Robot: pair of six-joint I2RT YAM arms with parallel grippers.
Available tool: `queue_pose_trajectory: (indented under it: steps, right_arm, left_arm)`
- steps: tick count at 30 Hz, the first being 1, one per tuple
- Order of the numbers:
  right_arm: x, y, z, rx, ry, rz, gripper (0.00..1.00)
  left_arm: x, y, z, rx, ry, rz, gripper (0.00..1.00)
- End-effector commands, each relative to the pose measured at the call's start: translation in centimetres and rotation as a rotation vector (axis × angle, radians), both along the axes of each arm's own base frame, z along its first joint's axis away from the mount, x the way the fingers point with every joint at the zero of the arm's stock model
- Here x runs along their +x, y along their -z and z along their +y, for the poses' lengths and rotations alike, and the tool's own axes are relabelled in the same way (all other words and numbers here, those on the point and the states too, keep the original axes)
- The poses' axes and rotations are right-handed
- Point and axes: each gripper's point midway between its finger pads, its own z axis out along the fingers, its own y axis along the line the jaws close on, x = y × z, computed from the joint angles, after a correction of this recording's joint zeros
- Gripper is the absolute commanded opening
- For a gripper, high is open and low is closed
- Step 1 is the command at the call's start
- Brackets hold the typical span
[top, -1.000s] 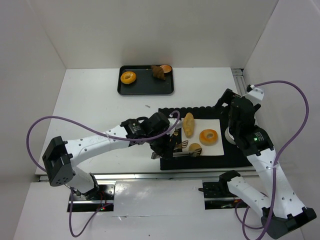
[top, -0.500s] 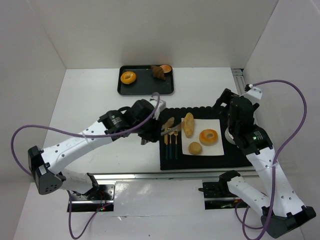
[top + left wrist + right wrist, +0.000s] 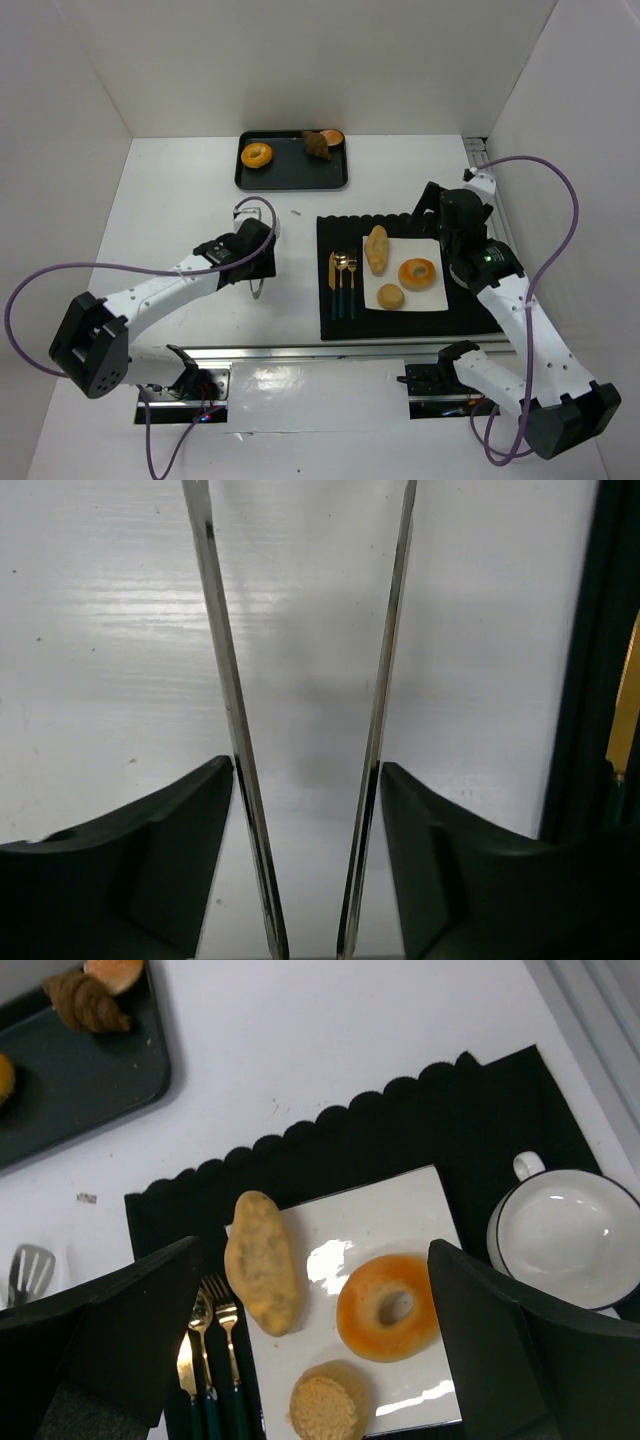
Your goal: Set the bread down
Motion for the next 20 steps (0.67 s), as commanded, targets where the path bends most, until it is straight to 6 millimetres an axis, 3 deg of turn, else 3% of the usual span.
queue_pose_trajectory:
  steps: [1, 3, 4, 6, 7, 9, 11, 15, 20]
  right_arm:
    - [1.4, 0.3, 1.3, 0.041, -0.036, -0.018, 1.0]
    - [2.2, 1.5, 2.3, 0.052, -0.072, 0.014, 1.0]
    - [2.4, 2.1, 2.4, 0.046, -0.071, 0.033, 1.0]
    - [3.4, 3.5, 3.1, 0.042, -0.088, 0.085, 1.0]
    - [3.6, 3.9, 3.2, 0.036, -0.088, 0.107, 1.0]
    - [4.3, 4.2, 3.4, 0.037, -0.081, 0.135, 1.0]
    - [4.7, 5.8, 3.6, 0.022, -0.079, 0.187, 1.0]
    - [5.5, 6.8, 3.8, 0.014, -0.078, 0.213, 1.0]
    - [5.5, 8.4, 3.7, 0.024, -0.039, 0.254, 1.0]
  left_arm:
    - [3.4, -1.2, -1.7, -0.078, -0.059, -0.079, 0.75]
    - [3.6, -0.6, -1.9, -0.075, -0.065, -0.037, 0.97]
    - [4.0, -1.7, -2.4, -0.086, -0.052, -0.047, 1.0]
    - [4.6, -2.9, -2.5, -0.088, -0.035, -0.062, 1.0]
    - [5.3, -4.6, -2.9, -0.102, -0.026, -0.093, 1.0]
    - [5.7, -6.3, -2.3, -0.097, -0.026, -0.099, 1.0]
    - [6.3, -10.0, -2.6, -0.124, -0.014, -0.158, 1.0]
    - [6.0, -14.1, -2.3, -0.144, 0.011, -0.227, 1.0]
    - [6.1, -16.0, -2.0, -0.148, 0.027, -0.289, 1.0]
